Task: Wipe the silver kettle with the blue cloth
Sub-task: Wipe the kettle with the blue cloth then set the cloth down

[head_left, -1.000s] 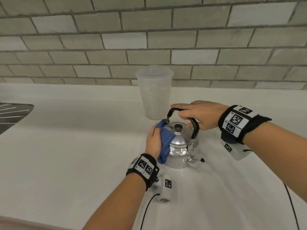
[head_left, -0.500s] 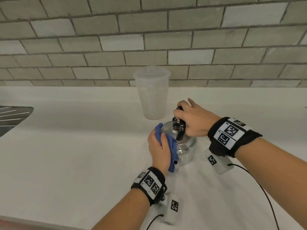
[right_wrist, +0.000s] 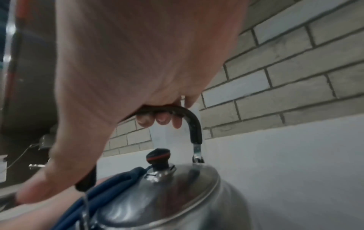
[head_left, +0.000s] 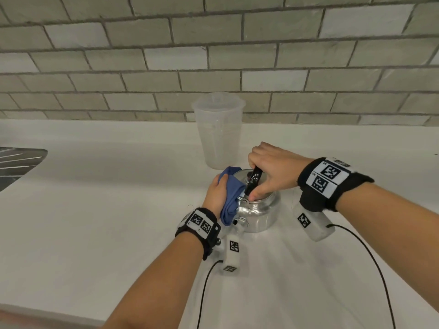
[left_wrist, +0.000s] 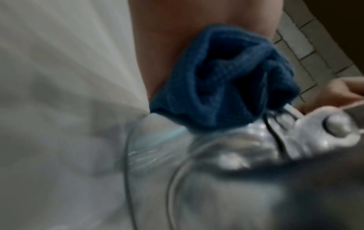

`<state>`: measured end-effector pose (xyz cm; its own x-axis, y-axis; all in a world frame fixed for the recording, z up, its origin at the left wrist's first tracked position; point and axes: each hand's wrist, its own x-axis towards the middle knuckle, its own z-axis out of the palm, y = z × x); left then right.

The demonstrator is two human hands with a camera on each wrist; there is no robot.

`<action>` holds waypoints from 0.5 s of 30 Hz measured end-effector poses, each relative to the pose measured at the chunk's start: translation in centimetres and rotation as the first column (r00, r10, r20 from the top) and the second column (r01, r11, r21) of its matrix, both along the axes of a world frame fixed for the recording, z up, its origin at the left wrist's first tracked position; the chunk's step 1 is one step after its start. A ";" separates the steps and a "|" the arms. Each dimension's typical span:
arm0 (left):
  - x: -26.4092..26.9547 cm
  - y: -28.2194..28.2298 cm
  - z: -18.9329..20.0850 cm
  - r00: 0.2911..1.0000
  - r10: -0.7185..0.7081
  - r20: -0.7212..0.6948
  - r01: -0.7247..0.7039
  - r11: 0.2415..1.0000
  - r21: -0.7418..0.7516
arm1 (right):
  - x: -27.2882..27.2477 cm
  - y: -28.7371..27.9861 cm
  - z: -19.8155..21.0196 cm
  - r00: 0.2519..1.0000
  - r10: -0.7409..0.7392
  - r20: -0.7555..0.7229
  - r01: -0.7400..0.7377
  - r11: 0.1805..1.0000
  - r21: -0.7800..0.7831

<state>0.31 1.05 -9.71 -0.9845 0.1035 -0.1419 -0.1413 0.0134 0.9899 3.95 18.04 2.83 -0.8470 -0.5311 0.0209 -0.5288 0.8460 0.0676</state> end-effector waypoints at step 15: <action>0.9 -3.8 -0.3 0.901 0.419 0.115 -0.434 0.865 0.251 | -1.6 -0.9 -1.9 0.886 -0.384 -0.261 0.375 0.923 -0.086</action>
